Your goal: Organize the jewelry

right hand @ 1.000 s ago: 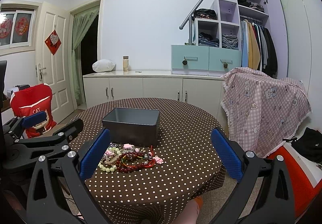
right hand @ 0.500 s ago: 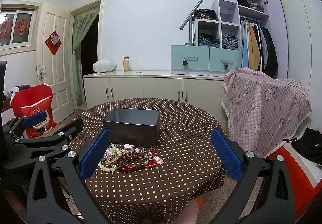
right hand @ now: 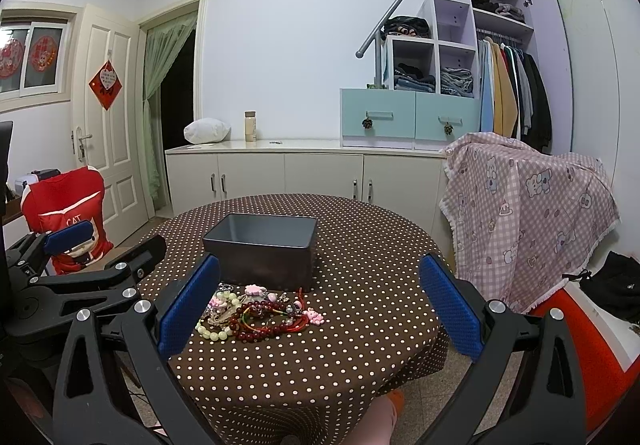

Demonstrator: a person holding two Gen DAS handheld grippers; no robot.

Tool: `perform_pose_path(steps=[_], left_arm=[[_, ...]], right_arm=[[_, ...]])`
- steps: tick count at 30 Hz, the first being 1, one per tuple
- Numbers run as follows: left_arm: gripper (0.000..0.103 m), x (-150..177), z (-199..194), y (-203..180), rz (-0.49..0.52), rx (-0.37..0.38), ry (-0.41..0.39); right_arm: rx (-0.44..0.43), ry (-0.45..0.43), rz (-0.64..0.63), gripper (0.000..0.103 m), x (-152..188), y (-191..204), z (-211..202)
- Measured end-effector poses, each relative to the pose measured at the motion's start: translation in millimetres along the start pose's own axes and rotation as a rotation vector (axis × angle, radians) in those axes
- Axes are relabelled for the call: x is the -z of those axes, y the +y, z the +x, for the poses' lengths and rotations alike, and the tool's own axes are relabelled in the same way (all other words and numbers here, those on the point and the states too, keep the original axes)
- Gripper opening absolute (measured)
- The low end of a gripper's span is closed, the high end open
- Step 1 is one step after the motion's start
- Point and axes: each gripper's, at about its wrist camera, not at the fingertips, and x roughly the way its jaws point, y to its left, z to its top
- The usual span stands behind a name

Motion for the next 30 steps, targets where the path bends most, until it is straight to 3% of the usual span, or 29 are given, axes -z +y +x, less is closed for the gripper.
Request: perform_pose_path(steps=[21,30], left_arm=[[0.097,1,1,0,-0.001,0.000,0.004],[0.097,8,14,-7,0.009,-0.003,0.051]], right_arm=[[-0.002,0.012,0.006,0.096,8,0,2],[-0.009,0.058,0.011,0.096,11,-4,16]])
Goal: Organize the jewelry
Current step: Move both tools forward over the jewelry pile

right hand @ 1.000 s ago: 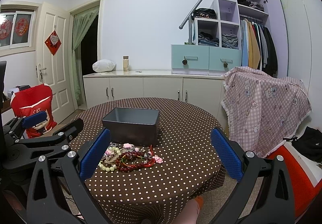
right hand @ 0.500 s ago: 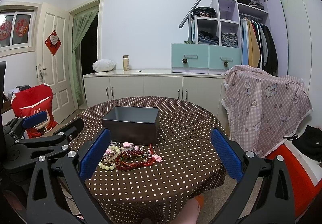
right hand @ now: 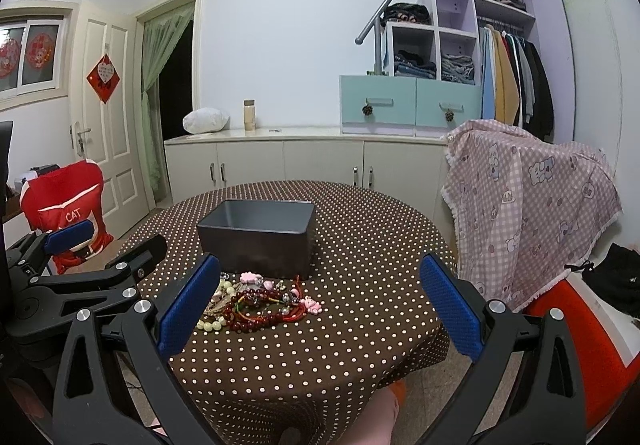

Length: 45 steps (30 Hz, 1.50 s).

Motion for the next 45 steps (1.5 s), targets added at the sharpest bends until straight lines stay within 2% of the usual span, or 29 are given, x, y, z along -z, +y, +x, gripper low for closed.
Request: perform_pose_path(steps=[12,24,29,36,41,45], left_arm=[[0.097,14,27,9,0.017,0.000,0.107],[0.097,32,55,22,0.027,0.003,0.234],[0.097,41,67,27,0.031,-0.002,0.279],[0.097,46,77,36,0.003,0.049,0.309],[0.096,47,79,36,0.001,0.071,0.289],[0.086,47,76,32,0.034,0.101,0.268]], right_arm=[[0.046,0.127,-0.006,0.096,16,-9,38],[0.051,0.251,-0.024,0.096,36,-14,72],[0.012,0.288,-0.028,0.096,42,-13,80],[-0.131,0.330,-0.008,0.096,47,-7,88],[-0.138,0.310,-0.039,0.096,48,-2,85],[-0.134,0.290,-0.083,0.096,48,3,85]])
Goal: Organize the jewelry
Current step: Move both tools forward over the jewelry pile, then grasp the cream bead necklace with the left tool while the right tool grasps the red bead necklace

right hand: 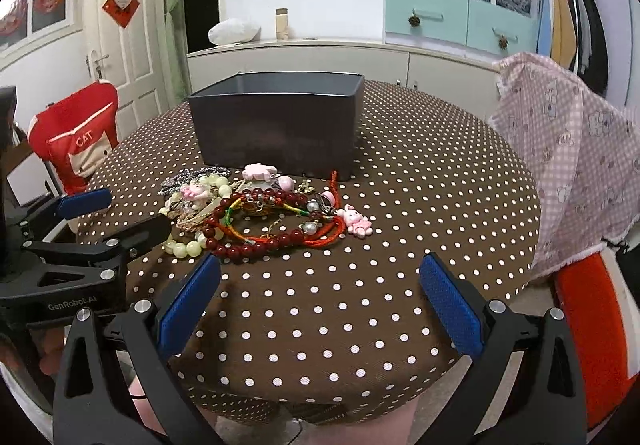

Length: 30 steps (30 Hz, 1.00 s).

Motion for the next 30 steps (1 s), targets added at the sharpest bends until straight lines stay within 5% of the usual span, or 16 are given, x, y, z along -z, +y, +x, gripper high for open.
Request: perform_pose_path(steps=[6,14,16,25,30], left_arm=[[0.071,-5,3,0,-0.011,0.067,0.038],[0.061,-18,16,7,-0.008,0.101,0.116],[0.054,-19,15,8,0.000,0.097,0.135],[0.023,-23,13,21,0.059,0.111,0.213],[0.026,-21,14,23,0.083,0.111,0.211]], right_arm=[[-0.075,-0.034,-0.065,0.092,-5,10,0],[-0.251,-0.022,-0.132,0.041,-10,16,9],[-0.300,-0.008,-0.144,0.036,-13,19,15],[-0.260,0.017,-0.248,0.014,-14,37,26],[-0.226,0.018,-0.312,0.012,-12,38,26]])
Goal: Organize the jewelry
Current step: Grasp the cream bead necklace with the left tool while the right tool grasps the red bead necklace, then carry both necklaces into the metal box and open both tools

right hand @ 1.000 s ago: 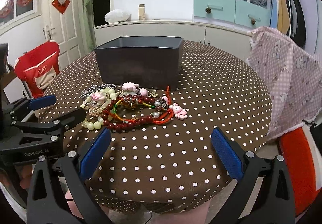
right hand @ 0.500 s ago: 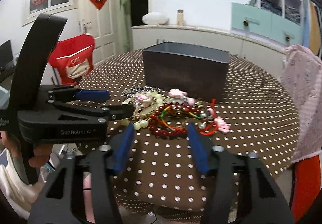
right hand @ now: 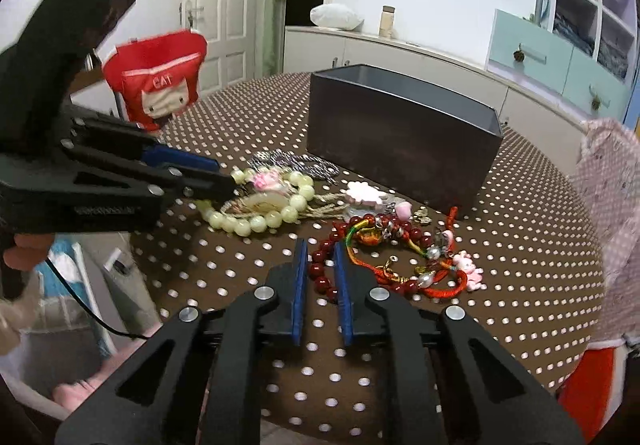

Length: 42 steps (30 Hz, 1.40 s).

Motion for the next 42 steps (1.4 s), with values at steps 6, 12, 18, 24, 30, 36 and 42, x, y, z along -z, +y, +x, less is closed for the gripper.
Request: perform_pose_path(steps=[6,12,18,24,30,36,42], left_arm=[[0.023,-3,2,-11,0.054,-0.024,-0.004],[0.010,-4,0,-12,0.038,-0.026,-0.032],[0.010,-9,-10,-6,0.004,0.001,-0.062],[0.010,-22,-27,-5,-0.009,0.028,-0.116],[0.010,-33,-38,-8,-0.006,0.038,-0.148],[0.010,-46,-52,-6,0.001,0.056,-0.188],[0.010,-65,-56,-3,-0.017,0.044,-0.208]], right_arm=[[0.011,0.031,-0.072,0.007,-4,7,3],[-0.020,0.009,0.047,0.006,-7,-13,-7],[0.001,-0.032,0.095,0.006,-18,-28,-30],[0.026,-0.063,0.135,0.006,-29,-39,-48],[0.039,-0.076,0.149,0.006,-45,-47,-57],[0.061,-0.087,0.145,0.006,-57,-54,-63],[0.086,-0.098,0.159,0.006,-77,-66,-60]])
